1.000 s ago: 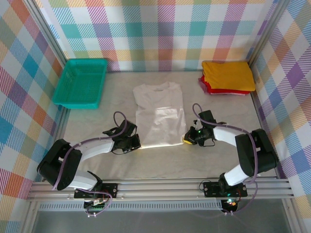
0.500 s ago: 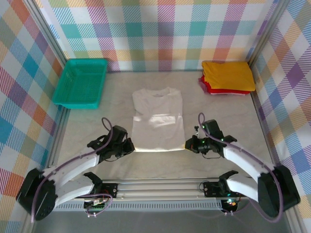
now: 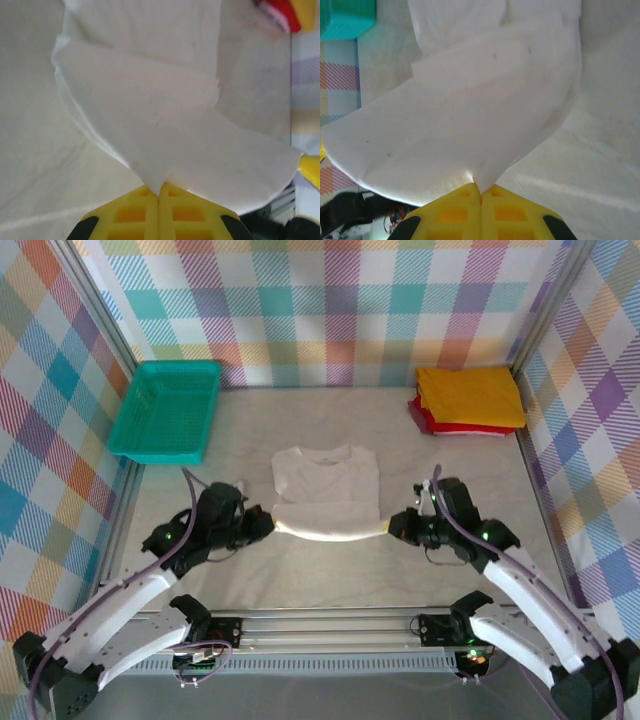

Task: Fold and stack the t-shirts

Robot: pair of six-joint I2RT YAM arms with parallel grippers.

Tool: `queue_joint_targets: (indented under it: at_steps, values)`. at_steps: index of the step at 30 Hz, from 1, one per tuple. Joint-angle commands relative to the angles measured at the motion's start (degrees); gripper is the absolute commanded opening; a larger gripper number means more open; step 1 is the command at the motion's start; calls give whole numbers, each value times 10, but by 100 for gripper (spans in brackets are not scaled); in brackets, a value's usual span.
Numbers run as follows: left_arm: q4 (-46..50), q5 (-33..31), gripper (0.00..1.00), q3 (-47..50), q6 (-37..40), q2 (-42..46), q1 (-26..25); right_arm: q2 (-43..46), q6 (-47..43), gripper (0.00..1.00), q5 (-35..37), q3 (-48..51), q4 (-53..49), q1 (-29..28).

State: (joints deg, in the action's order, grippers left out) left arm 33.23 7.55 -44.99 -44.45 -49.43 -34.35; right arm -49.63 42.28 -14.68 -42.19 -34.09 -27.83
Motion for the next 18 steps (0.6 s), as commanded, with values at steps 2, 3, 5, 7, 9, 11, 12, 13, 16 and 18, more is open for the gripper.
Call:
queue_joint_targets:
  at_steps: [2,3,5,7,9,11,12,13,16,18]
  values:
    - [-73,42,0,-67,50,-105,96,-116,-54,0,24,-105,52,42]
    - [-79,34,0,-85,64,-138,103,-153,-70,0,20,-133,62,48]
    - [-75,21,0,-123,92,-195,113,-216,-99,0,32,-182,74,52]
    - [-72,18,0,-155,117,-245,126,-269,-117,0,41,-225,89,59]
    - [-86,21,0,-177,132,-285,145,-317,-125,0,51,-260,104,70]
    - [-94,20,0,-203,147,-319,163,-357,-125,0,50,-286,114,83]
    - [-94,23,0,-219,157,-337,169,-373,-126,0,51,-294,118,87]
    - [-91,21,0,-239,173,-358,174,-390,-128,0,52,-301,124,93]
    - [-66,15,0,-297,211,-415,180,-432,-131,0,49,-324,131,109]
    - [-59,10,0,-319,225,-444,184,-458,-135,0,48,-338,138,115]
